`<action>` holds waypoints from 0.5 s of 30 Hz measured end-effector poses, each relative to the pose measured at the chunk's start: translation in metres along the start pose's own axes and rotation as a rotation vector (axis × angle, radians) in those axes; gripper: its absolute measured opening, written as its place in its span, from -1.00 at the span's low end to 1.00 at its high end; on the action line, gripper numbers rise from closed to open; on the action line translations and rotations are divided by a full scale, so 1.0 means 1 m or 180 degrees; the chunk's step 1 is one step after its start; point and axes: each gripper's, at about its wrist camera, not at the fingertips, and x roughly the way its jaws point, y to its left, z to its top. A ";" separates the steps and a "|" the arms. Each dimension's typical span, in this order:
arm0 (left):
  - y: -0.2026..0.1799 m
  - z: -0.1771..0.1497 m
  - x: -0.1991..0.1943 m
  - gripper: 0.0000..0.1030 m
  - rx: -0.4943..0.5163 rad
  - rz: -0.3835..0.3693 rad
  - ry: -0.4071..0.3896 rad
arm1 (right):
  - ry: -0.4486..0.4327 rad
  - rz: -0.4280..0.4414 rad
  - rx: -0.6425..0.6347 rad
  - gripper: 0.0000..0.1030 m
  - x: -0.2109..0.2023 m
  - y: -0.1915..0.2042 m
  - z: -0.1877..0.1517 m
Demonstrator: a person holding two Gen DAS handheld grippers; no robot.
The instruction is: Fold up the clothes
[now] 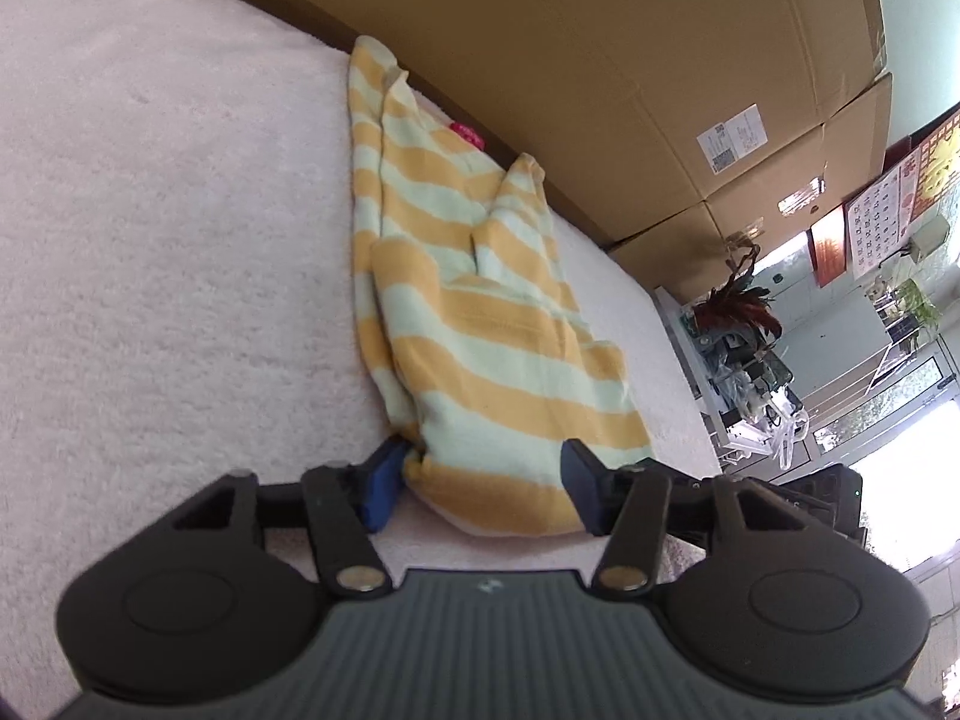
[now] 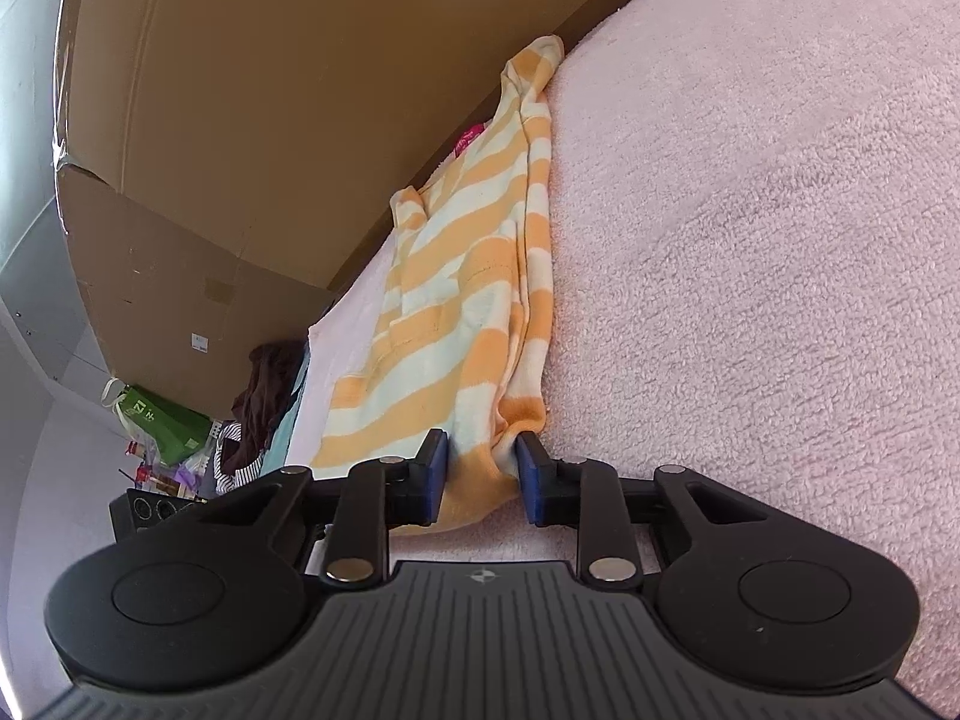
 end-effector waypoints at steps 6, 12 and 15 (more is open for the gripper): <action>0.009 -0.006 -0.008 -0.71 -0.0174 0.0027 -0.0141 | -0.0067 0.0011 -0.0031 -0.62 0.001 -0.002 -0.004; -0.003 -0.001 -0.019 -0.77 -0.0028 -0.0029 -0.0326 | -0.0134 0.0222 0.0255 -0.69 -0.004 -0.009 -0.007; -0.004 -0.001 -0.014 -0.79 0.0042 -0.0020 -0.0331 | -0.0199 0.0321 0.0213 -0.71 -0.010 -0.003 -0.008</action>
